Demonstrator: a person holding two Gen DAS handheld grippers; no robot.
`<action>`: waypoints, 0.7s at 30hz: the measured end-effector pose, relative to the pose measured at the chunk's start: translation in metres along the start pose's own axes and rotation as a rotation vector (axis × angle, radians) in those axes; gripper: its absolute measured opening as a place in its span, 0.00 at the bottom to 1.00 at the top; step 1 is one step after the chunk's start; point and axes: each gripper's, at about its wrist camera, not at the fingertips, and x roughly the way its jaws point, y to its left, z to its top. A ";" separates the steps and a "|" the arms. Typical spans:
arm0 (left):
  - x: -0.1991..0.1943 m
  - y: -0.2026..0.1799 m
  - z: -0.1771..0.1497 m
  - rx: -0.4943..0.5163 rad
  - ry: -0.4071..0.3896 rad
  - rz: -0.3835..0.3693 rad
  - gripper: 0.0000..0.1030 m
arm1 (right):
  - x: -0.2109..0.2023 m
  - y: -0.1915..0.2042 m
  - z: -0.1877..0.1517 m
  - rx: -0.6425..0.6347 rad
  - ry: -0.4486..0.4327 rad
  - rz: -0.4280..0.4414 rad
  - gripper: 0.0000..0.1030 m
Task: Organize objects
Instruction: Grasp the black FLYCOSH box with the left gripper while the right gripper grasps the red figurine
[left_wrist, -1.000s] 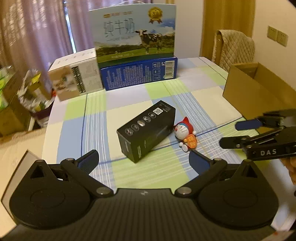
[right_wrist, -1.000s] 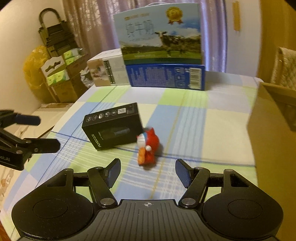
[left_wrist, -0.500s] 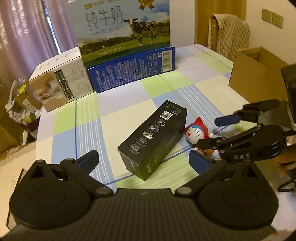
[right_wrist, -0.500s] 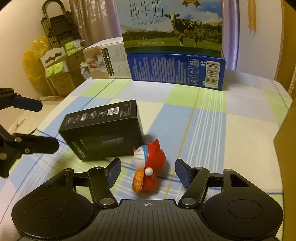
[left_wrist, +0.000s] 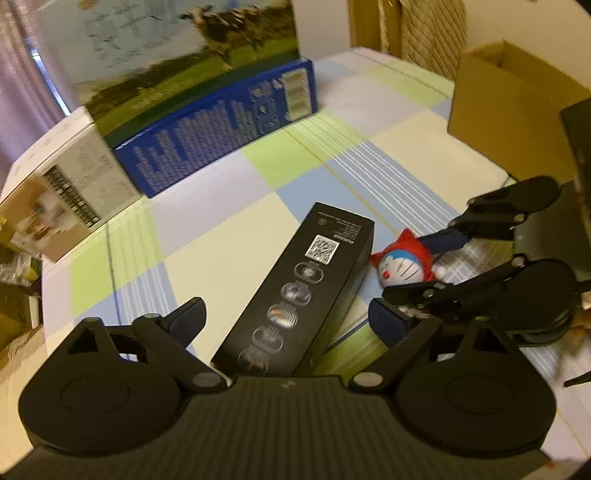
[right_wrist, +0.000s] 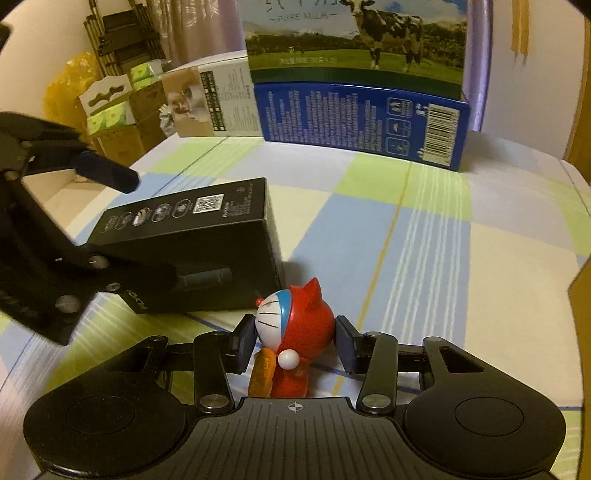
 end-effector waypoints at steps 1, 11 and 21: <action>0.004 -0.001 0.004 0.021 0.016 -0.013 0.82 | -0.002 -0.002 0.000 0.011 0.003 -0.005 0.41; 0.019 -0.010 0.014 0.006 0.140 -0.077 0.37 | -0.036 -0.022 -0.019 0.108 0.004 -0.012 0.41; -0.027 -0.042 -0.009 -0.194 0.156 -0.120 0.37 | -0.091 -0.020 -0.042 0.169 0.001 0.001 0.41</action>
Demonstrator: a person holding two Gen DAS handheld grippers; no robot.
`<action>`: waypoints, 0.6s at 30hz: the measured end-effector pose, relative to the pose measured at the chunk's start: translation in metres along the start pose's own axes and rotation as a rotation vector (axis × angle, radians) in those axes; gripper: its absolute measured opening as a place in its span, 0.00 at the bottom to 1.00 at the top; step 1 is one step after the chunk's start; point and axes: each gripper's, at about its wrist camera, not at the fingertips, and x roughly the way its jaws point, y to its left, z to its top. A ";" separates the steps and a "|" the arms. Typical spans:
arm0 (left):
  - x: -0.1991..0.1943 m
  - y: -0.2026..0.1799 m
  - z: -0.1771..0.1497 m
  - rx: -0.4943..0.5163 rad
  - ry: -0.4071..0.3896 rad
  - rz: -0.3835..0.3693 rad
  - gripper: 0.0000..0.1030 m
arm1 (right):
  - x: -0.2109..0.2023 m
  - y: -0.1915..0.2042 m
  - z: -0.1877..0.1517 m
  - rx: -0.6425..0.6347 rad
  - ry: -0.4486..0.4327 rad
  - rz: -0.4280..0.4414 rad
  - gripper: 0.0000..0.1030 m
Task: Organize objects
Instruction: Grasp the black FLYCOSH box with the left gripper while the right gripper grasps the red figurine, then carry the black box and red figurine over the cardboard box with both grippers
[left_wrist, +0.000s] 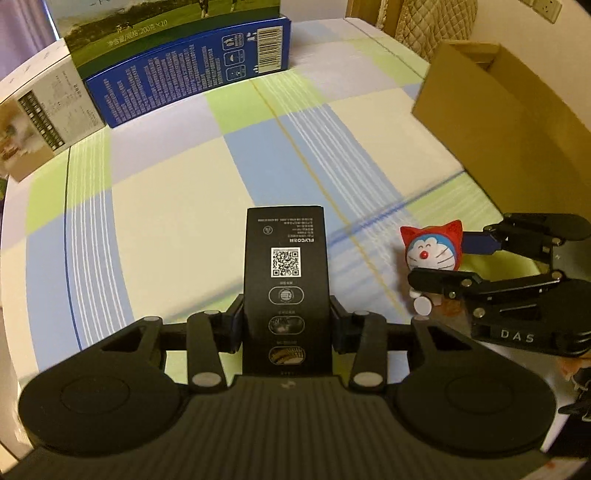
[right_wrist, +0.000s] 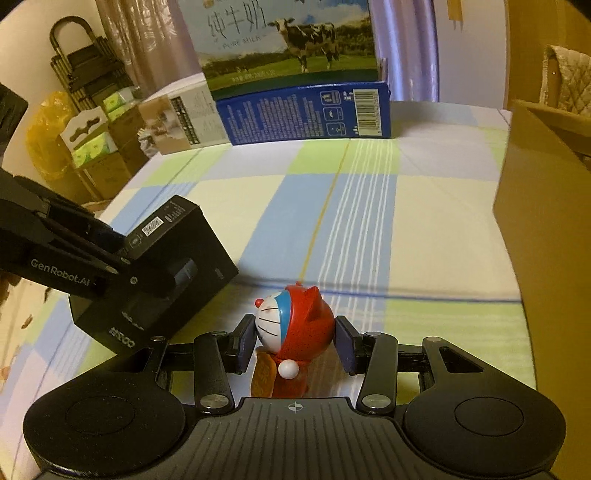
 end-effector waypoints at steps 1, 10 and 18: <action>-0.006 -0.007 -0.005 -0.005 -0.003 0.009 0.37 | -0.007 0.001 -0.004 0.001 -0.003 0.000 0.41; -0.058 -0.064 -0.054 -0.129 -0.084 -0.003 0.37 | -0.073 0.009 -0.045 0.046 -0.017 -0.018 0.41; -0.109 -0.098 -0.094 -0.301 -0.194 -0.028 0.37 | -0.137 0.011 -0.073 0.086 -0.060 -0.044 0.41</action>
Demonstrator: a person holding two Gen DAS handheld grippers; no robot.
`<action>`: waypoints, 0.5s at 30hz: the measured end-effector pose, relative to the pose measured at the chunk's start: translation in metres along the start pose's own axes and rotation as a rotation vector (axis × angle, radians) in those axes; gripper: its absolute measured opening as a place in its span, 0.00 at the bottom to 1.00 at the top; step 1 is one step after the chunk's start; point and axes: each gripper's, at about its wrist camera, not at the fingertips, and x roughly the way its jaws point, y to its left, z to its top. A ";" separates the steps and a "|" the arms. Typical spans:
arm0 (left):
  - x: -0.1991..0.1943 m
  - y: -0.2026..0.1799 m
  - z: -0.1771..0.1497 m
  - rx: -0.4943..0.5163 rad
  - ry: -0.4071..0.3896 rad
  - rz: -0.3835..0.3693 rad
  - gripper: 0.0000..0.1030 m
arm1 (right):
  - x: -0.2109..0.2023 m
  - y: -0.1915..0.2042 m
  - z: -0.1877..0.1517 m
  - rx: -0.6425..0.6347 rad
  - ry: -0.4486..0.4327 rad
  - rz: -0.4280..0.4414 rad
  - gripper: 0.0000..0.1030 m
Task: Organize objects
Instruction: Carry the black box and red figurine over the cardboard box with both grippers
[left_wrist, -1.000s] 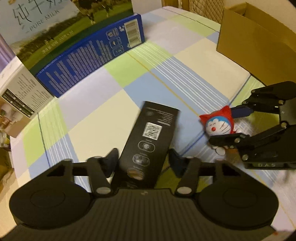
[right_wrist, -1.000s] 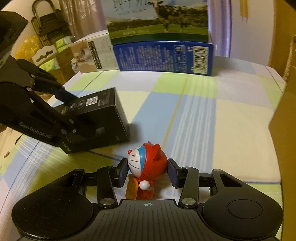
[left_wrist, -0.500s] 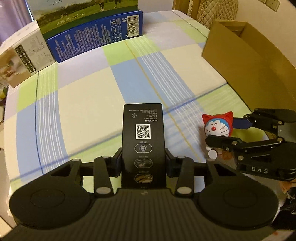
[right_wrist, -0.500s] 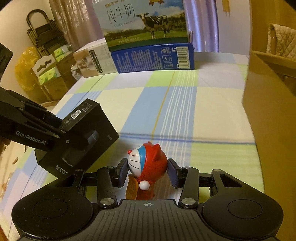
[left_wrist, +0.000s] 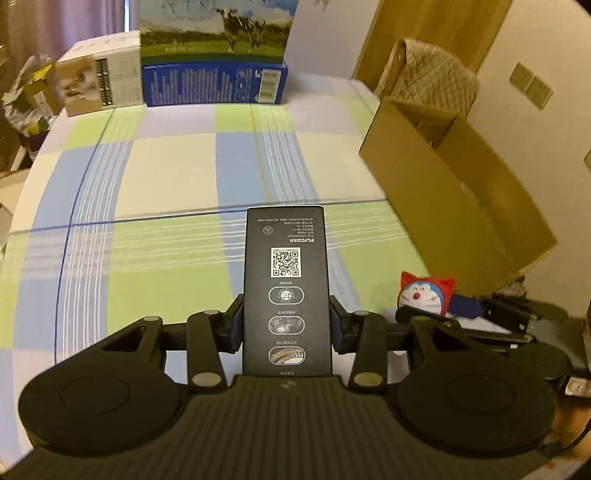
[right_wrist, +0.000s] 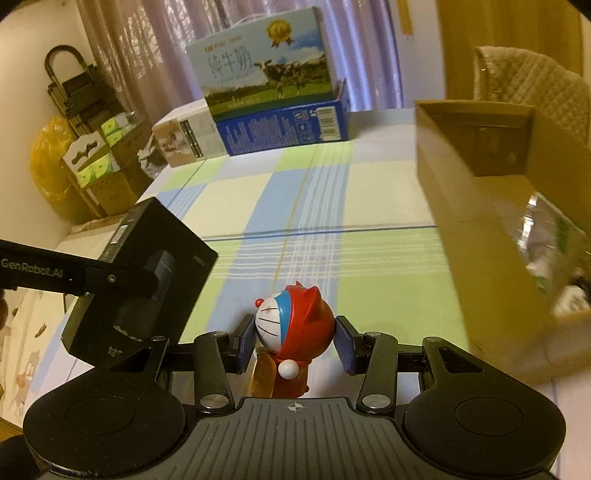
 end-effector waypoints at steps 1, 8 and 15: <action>-0.007 -0.002 -0.004 -0.020 -0.013 0.002 0.37 | -0.007 0.000 -0.003 0.001 -0.006 -0.004 0.41; -0.037 -0.022 -0.032 -0.072 -0.058 0.039 0.37 | -0.054 -0.006 -0.021 0.006 -0.043 -0.034 0.41; -0.056 -0.044 -0.058 -0.125 -0.081 0.029 0.37 | -0.086 -0.013 -0.030 -0.001 -0.069 -0.049 0.41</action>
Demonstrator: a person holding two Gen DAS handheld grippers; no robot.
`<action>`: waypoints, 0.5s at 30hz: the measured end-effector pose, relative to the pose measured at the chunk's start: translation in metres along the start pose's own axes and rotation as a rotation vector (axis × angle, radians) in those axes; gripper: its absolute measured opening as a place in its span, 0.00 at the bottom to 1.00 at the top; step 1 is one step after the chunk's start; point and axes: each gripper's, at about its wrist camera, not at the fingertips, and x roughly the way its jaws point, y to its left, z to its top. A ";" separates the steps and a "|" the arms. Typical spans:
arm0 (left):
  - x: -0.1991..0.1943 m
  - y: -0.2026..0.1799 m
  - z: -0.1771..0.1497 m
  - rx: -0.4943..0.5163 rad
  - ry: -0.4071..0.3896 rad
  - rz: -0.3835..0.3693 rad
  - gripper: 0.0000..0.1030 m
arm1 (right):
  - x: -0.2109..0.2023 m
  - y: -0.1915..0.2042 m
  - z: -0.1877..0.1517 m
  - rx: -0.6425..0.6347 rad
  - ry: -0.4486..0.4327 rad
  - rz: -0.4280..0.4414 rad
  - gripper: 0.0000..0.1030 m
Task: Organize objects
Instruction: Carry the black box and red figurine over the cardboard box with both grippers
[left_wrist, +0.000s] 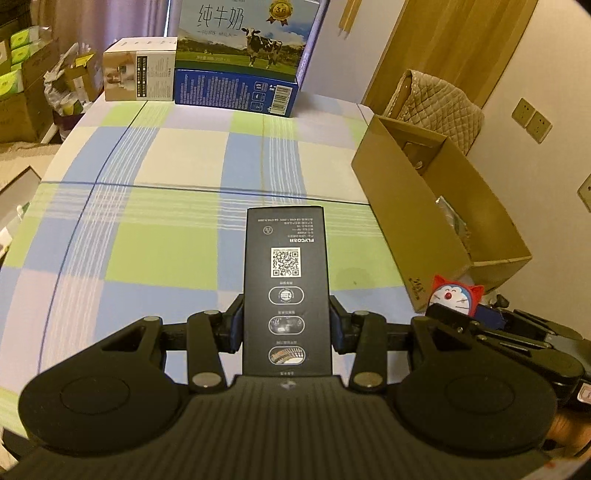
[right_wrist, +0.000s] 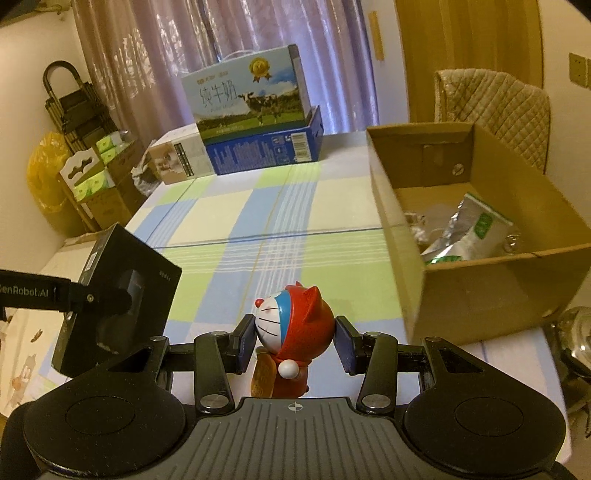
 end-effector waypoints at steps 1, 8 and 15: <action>-0.002 -0.002 -0.003 -0.006 -0.002 -0.005 0.37 | -0.004 -0.001 -0.001 -0.003 -0.004 -0.003 0.41; -0.011 -0.020 -0.016 -0.005 -0.005 -0.015 0.37 | -0.032 -0.011 -0.004 -0.008 -0.041 -0.028 0.41; -0.014 -0.039 -0.022 0.017 -0.005 -0.028 0.37 | -0.047 -0.022 -0.007 -0.011 -0.057 -0.048 0.41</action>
